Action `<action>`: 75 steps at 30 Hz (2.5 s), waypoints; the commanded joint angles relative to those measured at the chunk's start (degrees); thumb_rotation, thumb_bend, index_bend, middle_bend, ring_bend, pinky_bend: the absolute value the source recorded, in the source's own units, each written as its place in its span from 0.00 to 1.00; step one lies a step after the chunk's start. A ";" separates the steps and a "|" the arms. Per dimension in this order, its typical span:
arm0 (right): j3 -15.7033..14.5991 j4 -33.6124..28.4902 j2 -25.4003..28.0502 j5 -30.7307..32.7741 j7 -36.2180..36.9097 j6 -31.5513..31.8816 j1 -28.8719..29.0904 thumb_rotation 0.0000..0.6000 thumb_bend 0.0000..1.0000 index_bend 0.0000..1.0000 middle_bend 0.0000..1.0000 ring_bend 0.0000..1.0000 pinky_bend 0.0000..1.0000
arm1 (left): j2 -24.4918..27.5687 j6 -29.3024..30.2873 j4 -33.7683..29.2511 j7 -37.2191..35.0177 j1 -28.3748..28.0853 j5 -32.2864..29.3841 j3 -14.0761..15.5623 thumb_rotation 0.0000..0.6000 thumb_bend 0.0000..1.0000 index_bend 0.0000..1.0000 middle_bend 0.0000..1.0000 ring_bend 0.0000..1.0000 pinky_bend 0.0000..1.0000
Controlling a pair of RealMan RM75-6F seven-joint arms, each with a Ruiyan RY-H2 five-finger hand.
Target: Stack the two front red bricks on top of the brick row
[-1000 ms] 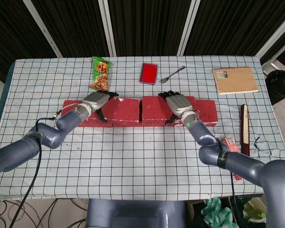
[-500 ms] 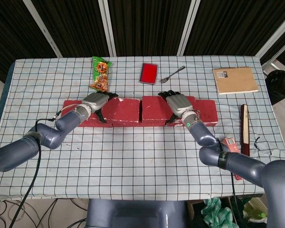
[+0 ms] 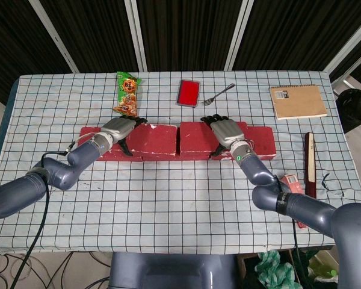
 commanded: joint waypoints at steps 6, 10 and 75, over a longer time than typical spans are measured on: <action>0.05 -0.44 0.20 0.24 -0.34 0.53 -0.13 1.00 0.00 0.07 0.07 0.04 0.11 | 0.59 0.77 -0.97 0.78 -0.20 -1.30 0.98 1.00 0.00 0.06 0.06 0.00 0.04; 0.02 -0.73 0.37 0.41 -0.56 0.64 -0.17 1.00 0.00 0.07 0.07 0.04 0.11 | 0.88 1.09 -1.54 1.11 -0.31 -2.02 1.40 1.00 0.00 0.06 0.06 0.00 0.06; 5.13 -16.97 13.01 -6.96 5.64 12.67 -8.83 1.00 0.00 0.05 0.07 0.03 0.11 | 20.33 20.47 -27.65 13.22 4.51 -9.98 7.89 1.00 0.05 0.03 0.05 0.00 0.16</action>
